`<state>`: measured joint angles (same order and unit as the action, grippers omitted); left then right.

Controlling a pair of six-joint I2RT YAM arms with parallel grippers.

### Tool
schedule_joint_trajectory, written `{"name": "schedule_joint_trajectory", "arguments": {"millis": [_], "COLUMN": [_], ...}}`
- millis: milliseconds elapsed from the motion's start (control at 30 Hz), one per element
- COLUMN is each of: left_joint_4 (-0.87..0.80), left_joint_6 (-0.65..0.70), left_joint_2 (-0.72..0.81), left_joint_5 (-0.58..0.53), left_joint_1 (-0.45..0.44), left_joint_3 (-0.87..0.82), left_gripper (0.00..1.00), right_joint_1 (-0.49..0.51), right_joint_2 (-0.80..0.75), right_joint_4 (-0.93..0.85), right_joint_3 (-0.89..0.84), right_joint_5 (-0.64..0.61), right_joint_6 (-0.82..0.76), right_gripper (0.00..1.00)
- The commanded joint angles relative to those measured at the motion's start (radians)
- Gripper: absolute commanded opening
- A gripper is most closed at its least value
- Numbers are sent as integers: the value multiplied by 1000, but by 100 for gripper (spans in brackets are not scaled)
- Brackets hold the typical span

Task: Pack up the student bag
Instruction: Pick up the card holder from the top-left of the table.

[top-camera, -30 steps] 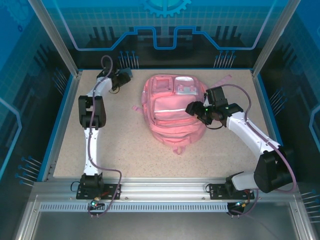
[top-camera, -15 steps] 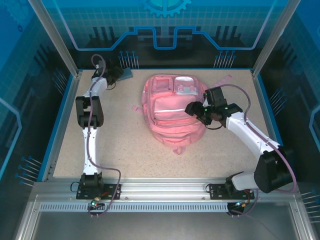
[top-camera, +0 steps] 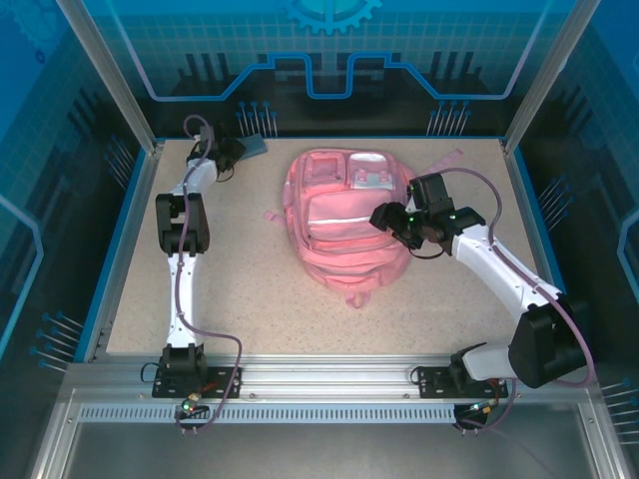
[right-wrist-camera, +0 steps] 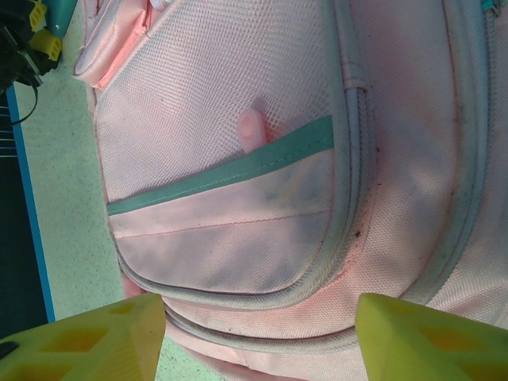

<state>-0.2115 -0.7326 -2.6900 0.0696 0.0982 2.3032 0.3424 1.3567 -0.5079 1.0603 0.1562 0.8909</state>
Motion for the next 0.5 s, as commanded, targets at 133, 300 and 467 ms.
{"name": "schedule_joint_trajectory", "arguments": {"millis": [133, 300, 467], "left_joint_4": [-34, 25, 80], "left_joint_6": [9, 37, 62], "left_joint_2": [-19, 74, 237], "left_joint_5": [27, 24, 35], "left_joint_1": [-5, -4, -5], "left_joint_3": [14, -115, -327], "left_gripper": [3, 0, 0], "right_joint_1": [15, 17, 19], "right_joint_2": [-23, -28, -39], "right_joint_4": [-17, -18, -18], "right_joint_3": [-10, -10, -11], "right_joint_5": [-26, -30, -38], "right_joint_6": [8, 9, 3], "right_gripper": [65, 65, 65]}}
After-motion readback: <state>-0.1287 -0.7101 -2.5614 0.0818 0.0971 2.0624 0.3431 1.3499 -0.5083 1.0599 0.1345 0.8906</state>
